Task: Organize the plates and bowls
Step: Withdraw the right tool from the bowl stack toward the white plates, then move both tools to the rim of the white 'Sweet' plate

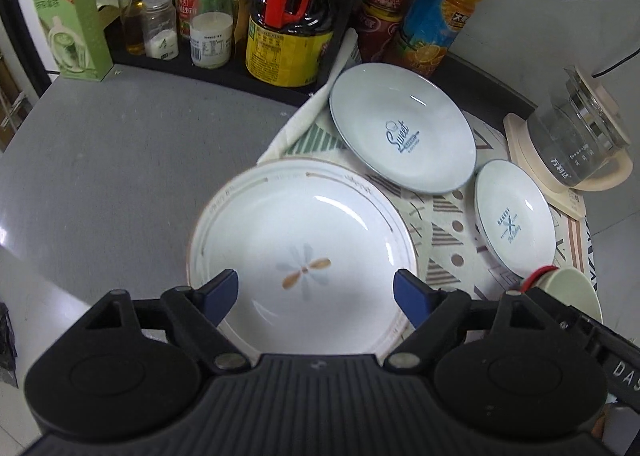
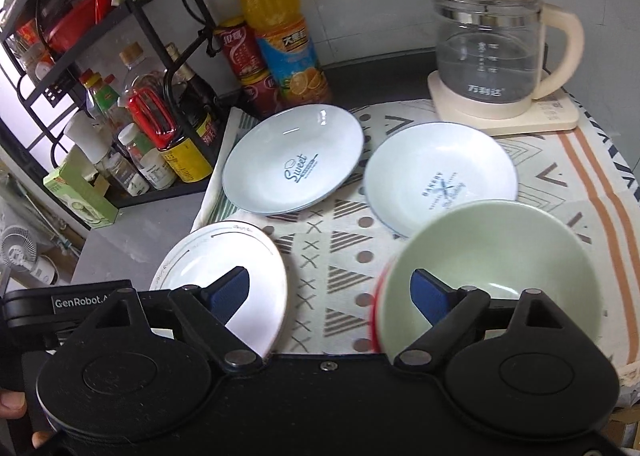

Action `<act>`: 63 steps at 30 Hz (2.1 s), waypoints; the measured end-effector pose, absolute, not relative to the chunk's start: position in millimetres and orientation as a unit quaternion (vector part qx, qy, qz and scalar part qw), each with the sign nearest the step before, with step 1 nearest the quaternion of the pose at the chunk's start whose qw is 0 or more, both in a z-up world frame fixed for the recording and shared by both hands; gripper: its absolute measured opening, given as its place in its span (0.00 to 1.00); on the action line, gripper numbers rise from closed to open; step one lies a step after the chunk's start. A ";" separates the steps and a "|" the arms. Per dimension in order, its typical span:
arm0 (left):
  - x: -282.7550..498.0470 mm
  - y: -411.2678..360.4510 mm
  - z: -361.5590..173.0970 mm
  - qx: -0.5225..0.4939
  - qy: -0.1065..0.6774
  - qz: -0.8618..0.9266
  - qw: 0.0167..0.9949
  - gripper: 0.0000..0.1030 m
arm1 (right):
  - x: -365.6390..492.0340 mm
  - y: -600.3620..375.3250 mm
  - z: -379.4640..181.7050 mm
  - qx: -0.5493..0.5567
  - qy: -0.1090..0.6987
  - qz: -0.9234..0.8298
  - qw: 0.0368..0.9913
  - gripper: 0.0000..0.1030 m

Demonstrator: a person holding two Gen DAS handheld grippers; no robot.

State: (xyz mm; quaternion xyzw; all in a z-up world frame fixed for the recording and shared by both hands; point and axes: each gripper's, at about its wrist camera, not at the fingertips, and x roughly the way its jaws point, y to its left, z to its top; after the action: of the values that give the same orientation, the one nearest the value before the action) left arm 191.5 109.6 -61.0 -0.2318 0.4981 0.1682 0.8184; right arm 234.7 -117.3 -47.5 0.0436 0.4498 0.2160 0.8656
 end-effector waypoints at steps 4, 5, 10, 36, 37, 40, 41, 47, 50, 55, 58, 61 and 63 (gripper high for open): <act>200.8 130.0 -64.1 -0.229 0.503 0.154 0.819 0.81 | 235.2 -96.8 -48.8 0.038 0.452 0.207 0.867 0.85; 203.1 134.3 -64.9 -0.228 0.504 0.150 0.819 0.81 | 235.5 -92.2 -49.5 0.037 0.453 0.203 0.867 0.86; 216.4 152.8 -68.2 -0.222 0.505 0.129 0.824 0.81 | 237.1 -72.9 -54.6 0.037 0.459 0.185 0.868 0.87; 309.3 176.2 -109.2 -0.211 0.483 0.027 0.849 0.58 | 283.3 -37.0 -86.8 0.126 0.440 0.091 0.884 0.71; 312.0 175.7 -111.4 -0.208 0.482 0.025 0.851 0.58 | 285.8 -36.0 -89.6 0.127 0.441 0.085 0.885 0.71; 320.3 176.5 -118.2 -0.210 0.483 0.027 0.849 0.52 | 294.6 -33.5 -97.3 0.140 0.439 0.084 0.883 0.71; 323.2 177.3 -120.6 -0.213 0.483 0.026 0.849 0.49 | 297.9 -32.5 -99.7 0.143 0.440 0.080 0.883 0.71; 339.2 179.3 -137.5 -0.221 0.490 0.033 0.843 0.39 | 318.9 -32.6 -116.9 0.159 0.446 0.051 0.879 0.70; 345.5 180.3 -147.6 -0.232 0.495 0.034 0.837 0.30 | 325.8 -36.1 -125.6 0.183 0.444 0.046 0.876 0.69; 353.3 181.4 -158.1 -0.244 0.495 0.039 0.833 0.21 | 337.9 -39.6 -144.8 0.223 0.459 0.044 0.859 0.51; 356.4 183.5 -162.8 -0.255 0.494 0.043 0.830 0.19 | 344.1 -39.6 -155.7 0.236 0.469 0.049 0.849 0.35; 360.6 182.5 -166.5 -0.256 0.495 0.044 0.829 0.17 | 349.6 -37.4 -162.0 0.243 0.471 0.051 0.846 0.27; 362.7 183.3 -169.0 -0.260 0.494 0.045 0.828 0.17 | 352.7 -35.7 -164.5 0.243 0.473 0.050 0.846 0.23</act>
State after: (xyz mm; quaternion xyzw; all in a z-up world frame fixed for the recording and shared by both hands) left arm 362.7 183.3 -169.0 -0.2602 0.4943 0.0455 0.8282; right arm 352.7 -35.7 -164.5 0.2427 0.4728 0.0497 0.8456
